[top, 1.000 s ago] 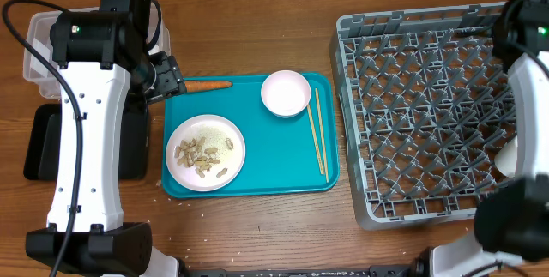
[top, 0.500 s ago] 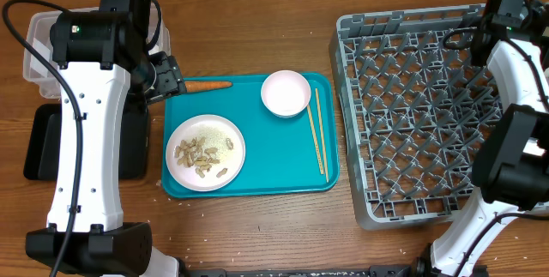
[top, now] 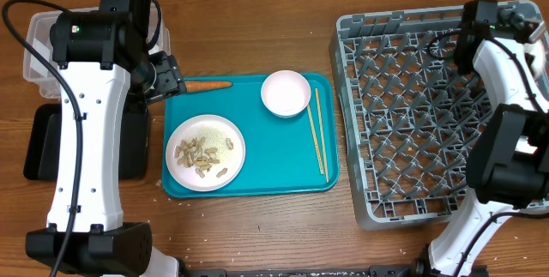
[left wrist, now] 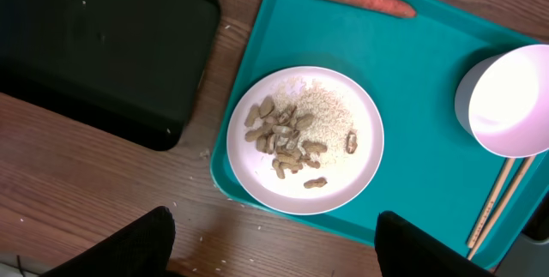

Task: Sort waste into correct bins and load items into the dishwasher
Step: 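Carry the bowl right and set it in the dish rack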

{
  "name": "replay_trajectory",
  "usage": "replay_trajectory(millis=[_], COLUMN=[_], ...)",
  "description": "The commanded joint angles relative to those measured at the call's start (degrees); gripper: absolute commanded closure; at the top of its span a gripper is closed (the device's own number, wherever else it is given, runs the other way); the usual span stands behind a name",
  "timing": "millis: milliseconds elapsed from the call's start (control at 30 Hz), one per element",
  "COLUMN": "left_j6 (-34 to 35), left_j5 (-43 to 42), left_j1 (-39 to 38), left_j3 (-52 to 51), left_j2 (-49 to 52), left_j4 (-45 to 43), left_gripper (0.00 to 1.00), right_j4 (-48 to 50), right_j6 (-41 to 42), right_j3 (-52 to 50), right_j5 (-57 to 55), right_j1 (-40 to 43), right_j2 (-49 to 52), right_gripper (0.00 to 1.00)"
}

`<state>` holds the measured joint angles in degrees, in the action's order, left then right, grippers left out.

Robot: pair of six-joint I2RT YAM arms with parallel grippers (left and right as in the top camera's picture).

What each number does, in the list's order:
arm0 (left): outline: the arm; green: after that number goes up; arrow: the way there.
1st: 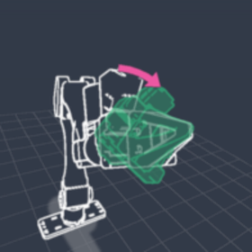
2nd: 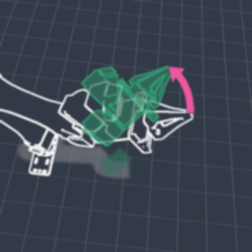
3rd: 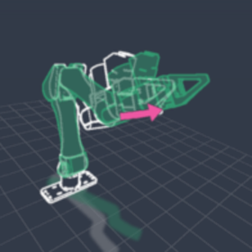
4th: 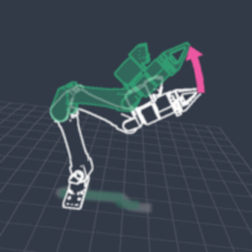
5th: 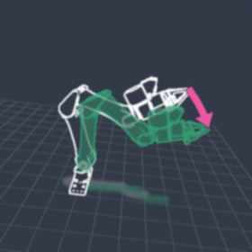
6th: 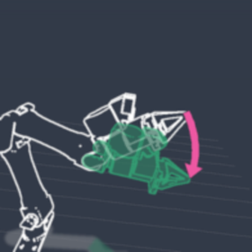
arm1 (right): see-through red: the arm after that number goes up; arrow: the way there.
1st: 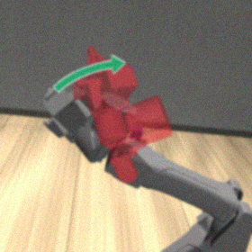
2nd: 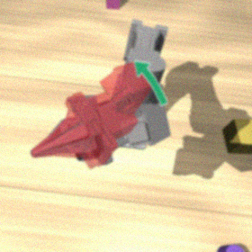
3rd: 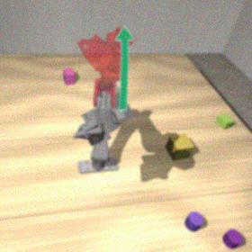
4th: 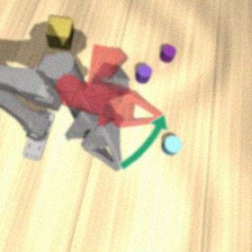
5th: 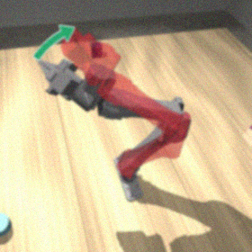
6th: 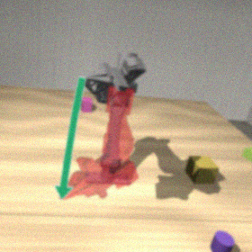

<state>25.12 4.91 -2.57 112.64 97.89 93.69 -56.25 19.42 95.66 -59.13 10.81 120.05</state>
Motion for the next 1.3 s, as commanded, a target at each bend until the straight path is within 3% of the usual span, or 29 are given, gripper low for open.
replay_trajectory(millis=[0, 67, 100, 133, 433, 700, 800, 967, 1100, 1267], left_j6=[-0.72, -0.72, -0.72, -0.74, -0.92, -0.92, -0.92, -1.36, -1.33, -1.33], left_j5=[-0.48, -0.48, -0.48, -0.46, -0.48, -0.48, -0.48, -0.46, -0.46, -0.48], left_j1=[0.02, 0.02, 0.02, 0.02, 0.02, -0.07, -0.07, -0.09, -0.09, -0.09], left_j3=[0.24, 0.24, 0.24, 0.24, 0.24, 0.24, 0.24, 0.24, 0.24, 0.24], left_j2=[0.24, 0.24, 0.24, 0.24, 0.24, 0.24, 0.24, 0.24, 0.24, 0.24], left_j4=[0.11, 0.11, 0.11, 0.11, 0.44, 0.76, 0.81, 1.53, 1.62, 1.66], left_gripper=[0.23, 0.23, 0.23, 0.23, 0.23, 0.23, 0.23, 0.23, 0.23, 0.23], right_j4=[-3.17, -5.11, -5.84, -6.62, -9.66, -7.76, -6.56, -3.43, -3.58, -4.35], right_j6=[1.46, 1.49, 1.49, 1.51, 1.55, -6.14, -7.91, -7.96, -12.48, -12.39], right_j3=[-1.68, -1.68, -1.68, -1.68, -1.4, -1.27, -1.27, -1.29, -1.31, -1.38], right_j5=[12.61, 15.65, 16.74, 17.49, 21.77, 30.4, 32.7, 36.0, 42.05, 42.77], right_j1=[-2.89, -3.72, -4.09, -4.46, -6.03, -8.28, -9.53, -9.55, -9.55, -9.46], right_j2=[-0.02, -0.02, -0.04, -0.04, -7.28, -20.74, -24.15, -25.86, -25.2, -23.37], right_gripper=[0.8, 0.64, 0.49, 0.46, 0.44, 0.25, 0.23, 0.33, 0.43, 0.7])
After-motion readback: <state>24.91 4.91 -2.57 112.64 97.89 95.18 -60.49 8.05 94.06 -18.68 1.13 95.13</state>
